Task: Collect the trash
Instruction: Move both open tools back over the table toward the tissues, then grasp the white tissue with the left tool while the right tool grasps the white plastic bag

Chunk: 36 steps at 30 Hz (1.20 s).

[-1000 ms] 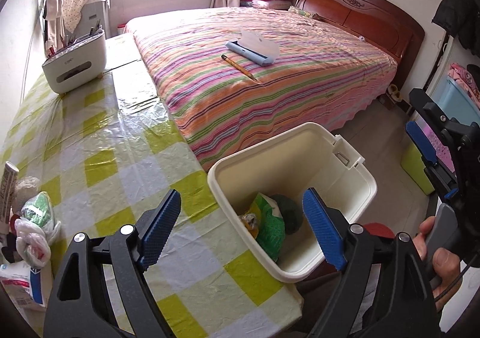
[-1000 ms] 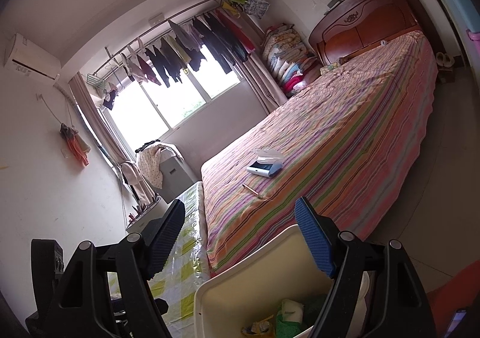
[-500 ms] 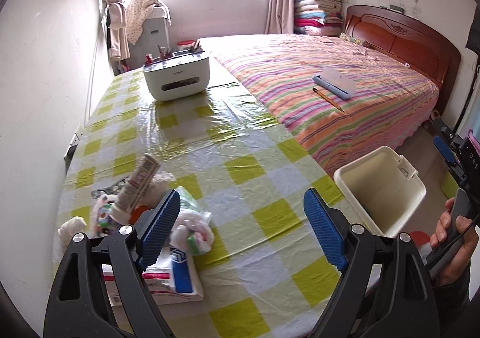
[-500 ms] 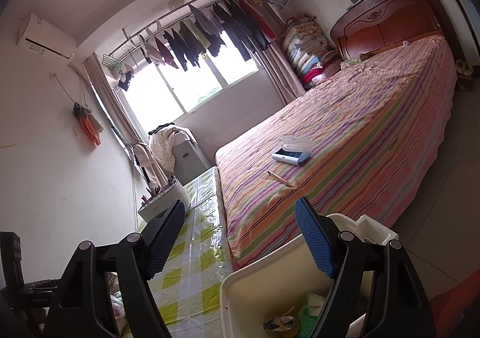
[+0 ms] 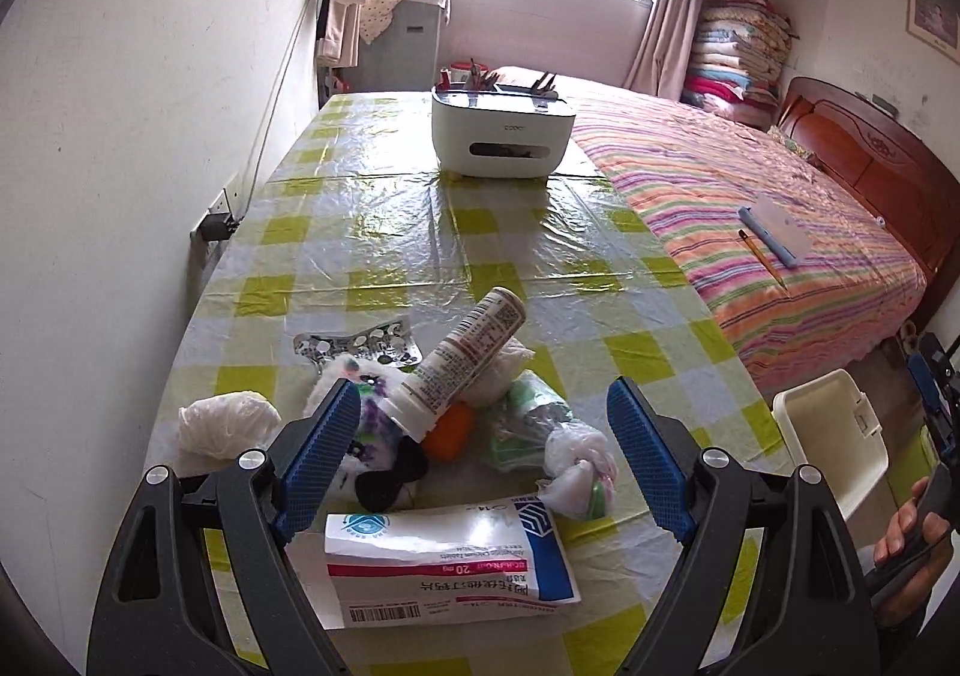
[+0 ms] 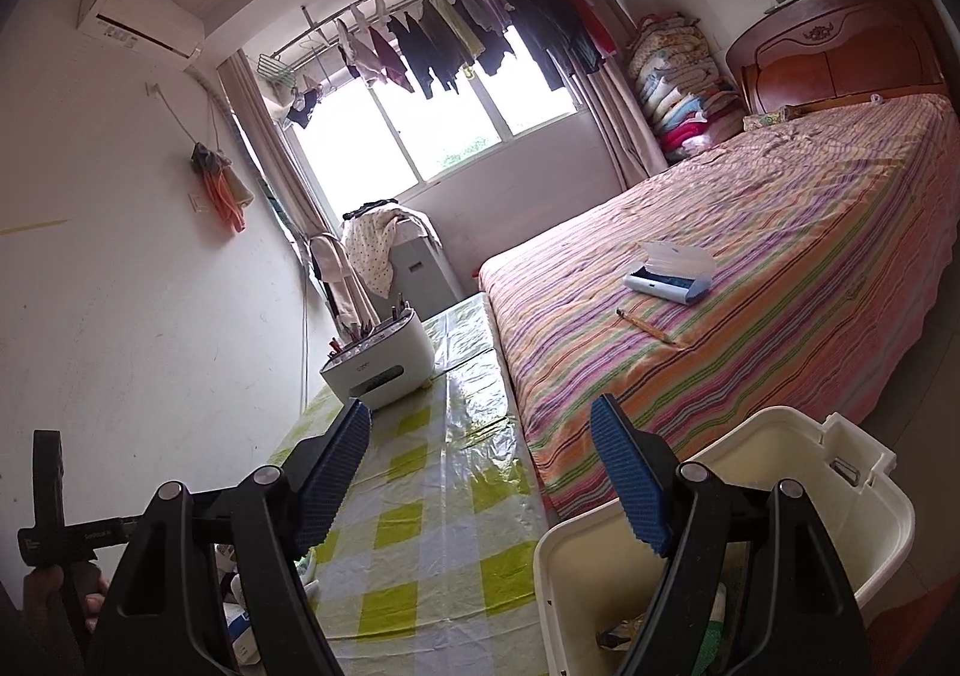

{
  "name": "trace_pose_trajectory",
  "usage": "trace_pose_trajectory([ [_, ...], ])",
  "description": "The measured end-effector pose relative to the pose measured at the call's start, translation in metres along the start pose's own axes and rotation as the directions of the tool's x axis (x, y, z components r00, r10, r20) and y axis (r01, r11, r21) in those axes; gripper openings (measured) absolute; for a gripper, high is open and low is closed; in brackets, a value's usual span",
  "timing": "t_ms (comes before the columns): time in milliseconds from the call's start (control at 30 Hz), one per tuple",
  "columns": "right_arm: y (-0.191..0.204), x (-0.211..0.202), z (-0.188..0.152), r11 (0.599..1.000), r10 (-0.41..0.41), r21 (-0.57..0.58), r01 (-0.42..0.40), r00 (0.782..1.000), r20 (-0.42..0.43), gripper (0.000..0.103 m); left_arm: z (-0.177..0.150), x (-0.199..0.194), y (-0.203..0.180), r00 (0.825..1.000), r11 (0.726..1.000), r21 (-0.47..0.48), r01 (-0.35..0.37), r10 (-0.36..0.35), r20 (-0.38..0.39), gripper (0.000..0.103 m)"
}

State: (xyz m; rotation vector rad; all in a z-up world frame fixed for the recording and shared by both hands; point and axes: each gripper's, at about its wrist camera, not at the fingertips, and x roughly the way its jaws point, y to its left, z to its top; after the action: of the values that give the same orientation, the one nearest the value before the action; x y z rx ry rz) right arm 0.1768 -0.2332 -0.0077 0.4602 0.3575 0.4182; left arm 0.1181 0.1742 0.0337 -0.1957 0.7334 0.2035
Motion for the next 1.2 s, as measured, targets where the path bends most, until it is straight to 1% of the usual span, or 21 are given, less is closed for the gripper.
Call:
trace_pose_trajectory([
  [67,0.008,0.005,-0.003,1.0,0.015,-0.02,-0.015,1.0,-0.015,0.074,0.002,-0.001,0.015,1.0,0.999,-0.034,-0.02,0.02,0.013,0.083],
  [167,0.021,0.012,-0.007,0.998,0.03,-0.05,-0.032,0.999,-0.041,0.074,0.004,-0.002,0.037,0.999,0.996,-0.082,-0.038,0.039,0.009,0.083],
  [267,0.032,0.018,-0.012,0.996,0.05,-0.074,-0.055,0.997,-0.064,0.074,0.005,0.002,0.056,0.998,0.991,-0.118,-0.06,0.058,-0.016,0.083],
  [400,0.042,0.027,-0.018,0.992,0.075,-0.096,-0.085,0.992,-0.104,0.074,0.003,0.005,0.079,0.997,0.984,-0.166,-0.07,0.063,-0.05,0.083],
  [467,0.047,0.03,-0.021,0.989,0.094,-0.1,-0.107,0.987,-0.127,0.074,0.001,0.004,0.093,0.996,0.976,-0.2,-0.08,0.071,-0.051,0.083],
  [533,0.054,0.034,-0.023,0.986,0.109,-0.109,-0.126,0.983,-0.149,0.074,0.0,0.004,0.107,0.995,0.968,-0.228,-0.1,0.091,-0.051,0.083],
  [600,0.061,0.037,-0.027,0.982,0.124,-0.12,-0.145,0.978,-0.169,0.074,-0.002,0.007,0.118,0.99,0.961,-0.238,-0.138,0.126,-0.065,0.083],
  [767,0.074,0.045,-0.036,0.976,0.152,-0.12,-0.181,0.964,-0.218,0.074,-0.008,0.027,0.144,0.974,0.948,-0.246,-0.2,0.166,-0.152,0.083],
  [800,0.075,0.047,-0.037,0.976,0.156,-0.116,-0.185,0.962,-0.226,0.074,-0.009,0.03,0.15,0.973,0.943,-0.262,-0.204,0.164,-0.165,0.083],
  [867,0.078,0.05,-0.04,0.975,0.16,-0.111,-0.19,0.958,-0.238,0.074,-0.012,0.039,0.159,0.969,0.937,-0.29,-0.194,0.136,-0.208,0.083],
  [967,0.082,0.051,-0.043,0.976,0.154,-0.116,-0.187,0.957,-0.244,0.074,-0.016,0.053,0.169,0.961,0.924,-0.328,-0.194,0.112,-0.254,0.083],
  [1067,0.087,0.053,-0.047,0.974,0.153,-0.127,-0.189,0.956,-0.251,0.074,-0.015,0.064,0.172,0.954,0.925,-0.323,-0.199,0.108,-0.279,0.083],
  [1200,0.095,0.057,-0.053,0.969,0.141,-0.158,-0.188,0.953,-0.267,0.074,-0.016,0.079,0.167,0.941,0.94,-0.263,-0.216,0.129,-0.314,0.083],
])
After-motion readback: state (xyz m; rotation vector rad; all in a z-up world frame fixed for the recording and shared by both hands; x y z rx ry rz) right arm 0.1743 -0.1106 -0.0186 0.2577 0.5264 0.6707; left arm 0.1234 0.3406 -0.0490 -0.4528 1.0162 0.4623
